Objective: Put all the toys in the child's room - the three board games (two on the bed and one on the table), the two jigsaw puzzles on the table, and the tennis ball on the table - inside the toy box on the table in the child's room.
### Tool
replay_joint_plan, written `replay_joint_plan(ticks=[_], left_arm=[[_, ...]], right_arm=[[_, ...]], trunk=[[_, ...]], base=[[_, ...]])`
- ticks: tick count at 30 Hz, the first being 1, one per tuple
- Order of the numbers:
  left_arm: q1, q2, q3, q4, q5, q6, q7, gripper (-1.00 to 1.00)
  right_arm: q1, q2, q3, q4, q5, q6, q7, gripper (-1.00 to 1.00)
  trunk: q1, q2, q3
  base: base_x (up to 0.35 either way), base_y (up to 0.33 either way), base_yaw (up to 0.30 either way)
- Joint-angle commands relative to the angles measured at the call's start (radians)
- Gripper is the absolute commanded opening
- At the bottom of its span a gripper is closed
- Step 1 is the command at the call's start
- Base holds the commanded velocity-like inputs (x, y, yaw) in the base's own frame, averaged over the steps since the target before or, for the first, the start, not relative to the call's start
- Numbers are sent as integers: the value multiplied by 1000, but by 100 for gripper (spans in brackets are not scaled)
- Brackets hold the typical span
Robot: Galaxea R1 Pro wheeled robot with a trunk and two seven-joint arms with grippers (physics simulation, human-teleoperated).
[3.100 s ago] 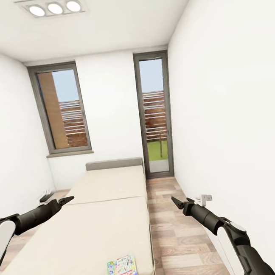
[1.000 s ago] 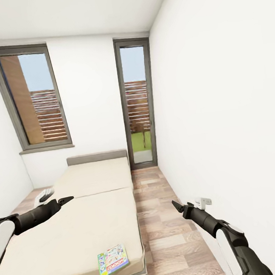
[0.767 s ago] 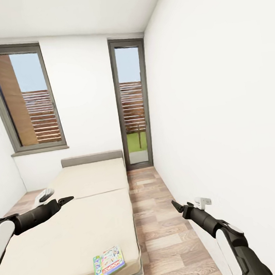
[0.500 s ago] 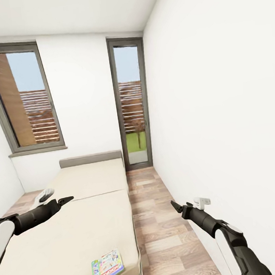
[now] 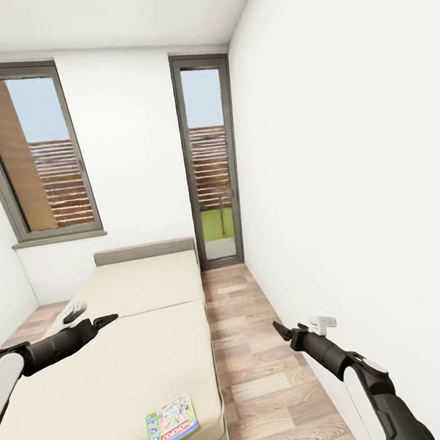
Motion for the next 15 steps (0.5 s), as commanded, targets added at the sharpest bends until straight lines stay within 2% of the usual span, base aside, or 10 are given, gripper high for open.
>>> replay_joint_plan(ticks=[1, 15], left_arm=[[0, 0, 1, 0, -5, 5, -7, 100], [-1, -2, 1, 0, -5, 4, -7, 100]], right_arm=[[0, 1, -3, -1, -9, 9, 4, 100], [0, 2, 0, -1, -7, 9, 4, 100]], trunk=[[0, -1, -1], [0, -1, -1]], base=[[-84, 0, 0], [-13, 0, 0]])
